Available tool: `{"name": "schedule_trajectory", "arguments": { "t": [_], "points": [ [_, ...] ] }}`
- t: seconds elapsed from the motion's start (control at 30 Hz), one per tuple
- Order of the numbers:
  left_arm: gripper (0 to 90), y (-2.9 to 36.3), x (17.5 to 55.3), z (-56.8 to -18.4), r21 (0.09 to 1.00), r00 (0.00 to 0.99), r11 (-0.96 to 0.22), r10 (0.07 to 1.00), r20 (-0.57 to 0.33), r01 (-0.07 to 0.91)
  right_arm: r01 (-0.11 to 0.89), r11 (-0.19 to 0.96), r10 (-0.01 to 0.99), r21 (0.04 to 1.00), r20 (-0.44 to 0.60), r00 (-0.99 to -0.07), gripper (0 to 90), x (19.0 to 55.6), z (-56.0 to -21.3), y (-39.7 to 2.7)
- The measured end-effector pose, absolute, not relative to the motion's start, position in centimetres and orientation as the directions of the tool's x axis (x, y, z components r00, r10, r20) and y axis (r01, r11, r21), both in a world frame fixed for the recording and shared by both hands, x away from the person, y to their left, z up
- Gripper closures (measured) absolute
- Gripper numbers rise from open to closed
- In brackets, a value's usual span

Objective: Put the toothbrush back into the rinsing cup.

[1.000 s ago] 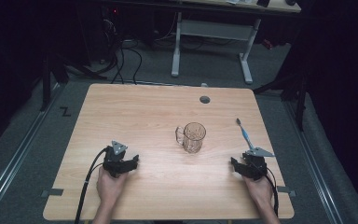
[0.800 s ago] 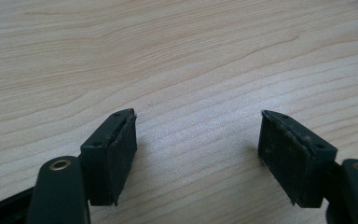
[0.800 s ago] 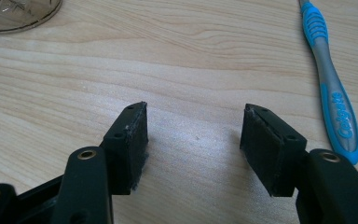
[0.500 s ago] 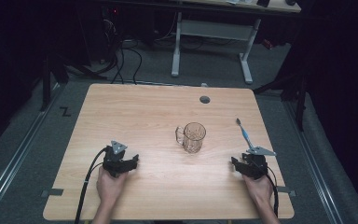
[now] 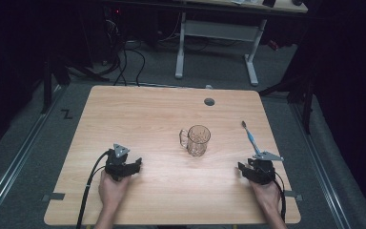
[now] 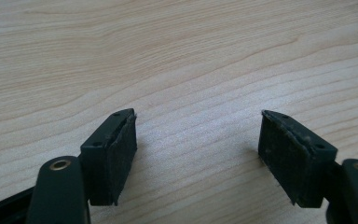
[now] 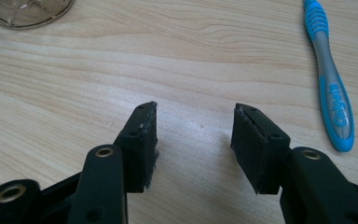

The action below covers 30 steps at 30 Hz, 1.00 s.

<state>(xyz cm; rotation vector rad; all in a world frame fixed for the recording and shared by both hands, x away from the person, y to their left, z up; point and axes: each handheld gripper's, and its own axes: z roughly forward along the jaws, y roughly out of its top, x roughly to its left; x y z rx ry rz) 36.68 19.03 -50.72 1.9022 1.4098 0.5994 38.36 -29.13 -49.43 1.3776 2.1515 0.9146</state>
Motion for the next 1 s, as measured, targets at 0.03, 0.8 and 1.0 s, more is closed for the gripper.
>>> {"name": "schedule_trajectory", "arguments": {
  "t": [0.03, 0.8, 1.0],
  "points": [
    [28.6, 19.0, 36.7, -50.7, 0.751, 0.306, -0.177, 0.952, -0.034, 0.636, 0.627, 0.292, 0.907, 0.722, -0.001, -0.421, 50.8, 38.3, -49.4, -29.1],
    [28.6, 19.0, 36.7, -50.7, 0.751, 0.305, -0.177, 0.952, -0.034, 0.636, 0.642, 0.254, 0.919, 0.724, 0.027, -0.393, 58.9, 37.3, -47.6, -30.6],
    [28.6, 19.1, 36.7, -50.7, 0.752, 0.304, -0.173, 0.952, -0.039, 0.636, 0.633, 0.23, 0.921, 0.739, 0.044, -0.386, 59.4, 37.3, -47.3, -31.2]
  ]
}}
